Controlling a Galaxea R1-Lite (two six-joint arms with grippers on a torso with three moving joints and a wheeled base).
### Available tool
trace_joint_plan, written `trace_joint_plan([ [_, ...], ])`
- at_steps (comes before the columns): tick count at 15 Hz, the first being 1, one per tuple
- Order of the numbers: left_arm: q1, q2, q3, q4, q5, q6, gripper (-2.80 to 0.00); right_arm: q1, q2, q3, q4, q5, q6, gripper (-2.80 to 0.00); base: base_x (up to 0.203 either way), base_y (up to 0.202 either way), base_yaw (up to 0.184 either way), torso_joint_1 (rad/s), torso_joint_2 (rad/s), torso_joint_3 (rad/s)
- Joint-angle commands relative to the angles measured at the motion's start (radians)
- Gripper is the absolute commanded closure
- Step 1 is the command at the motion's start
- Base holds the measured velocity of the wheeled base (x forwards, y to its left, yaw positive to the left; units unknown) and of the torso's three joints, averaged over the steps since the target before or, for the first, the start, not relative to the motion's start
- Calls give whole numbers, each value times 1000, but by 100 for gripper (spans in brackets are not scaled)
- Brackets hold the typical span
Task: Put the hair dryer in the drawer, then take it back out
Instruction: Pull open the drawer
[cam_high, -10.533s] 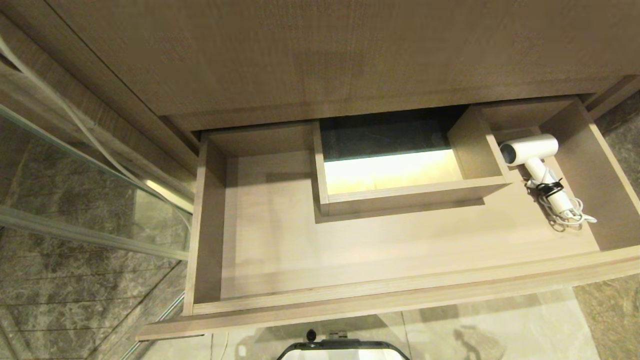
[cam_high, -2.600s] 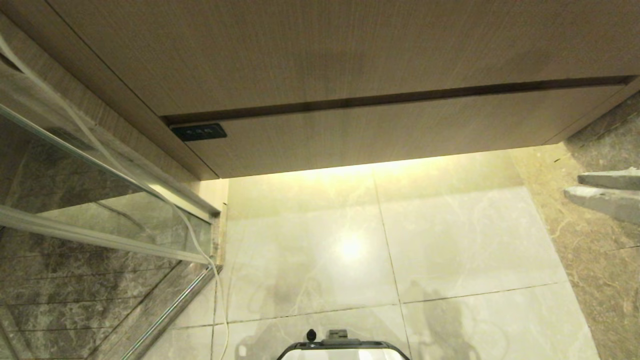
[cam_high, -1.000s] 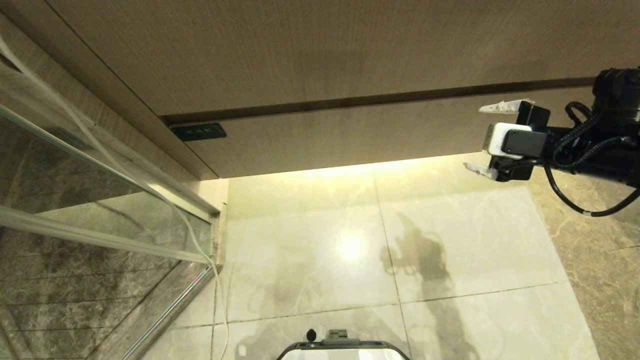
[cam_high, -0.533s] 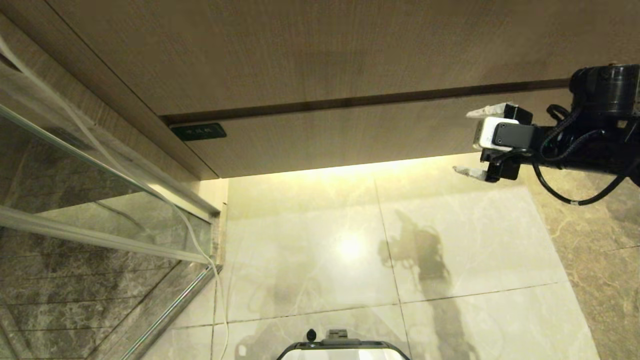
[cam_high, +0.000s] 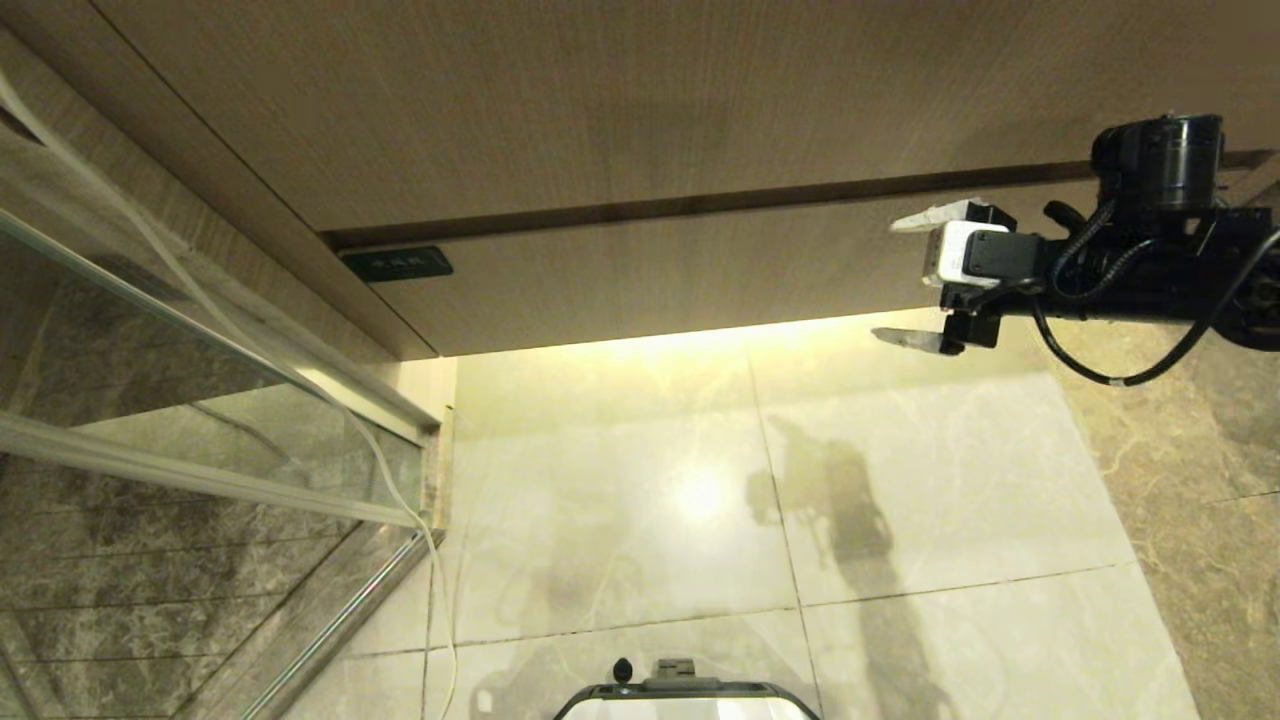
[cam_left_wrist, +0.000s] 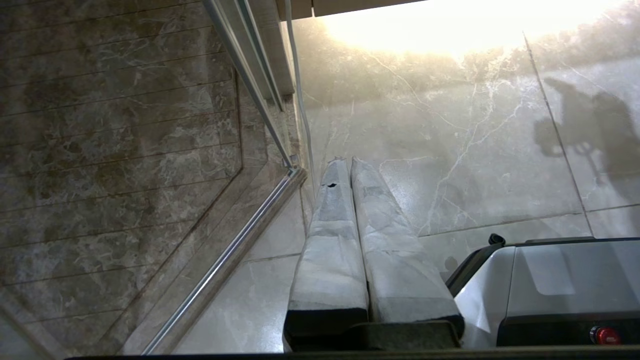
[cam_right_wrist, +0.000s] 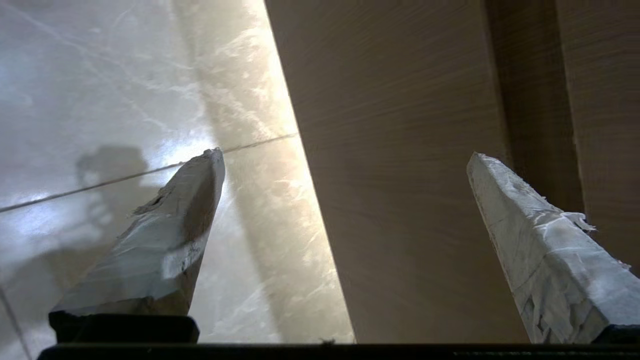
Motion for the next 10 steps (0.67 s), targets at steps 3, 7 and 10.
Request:
trace_joint_plan([
  [3,-1,0,2,0,0,0,0,12,90,-114,-3,13,-9,-280,0,0,0,0,0,0],
  [7,0,0,1,0,0,0,0,13,145,-187,-15,17,-14,-280,0,0,0,0,0,0],
  [10,-1,0,0,0,0,0,0,13,165,-203,-39,18,-14,-280,0,0,0,0,0,0],
])
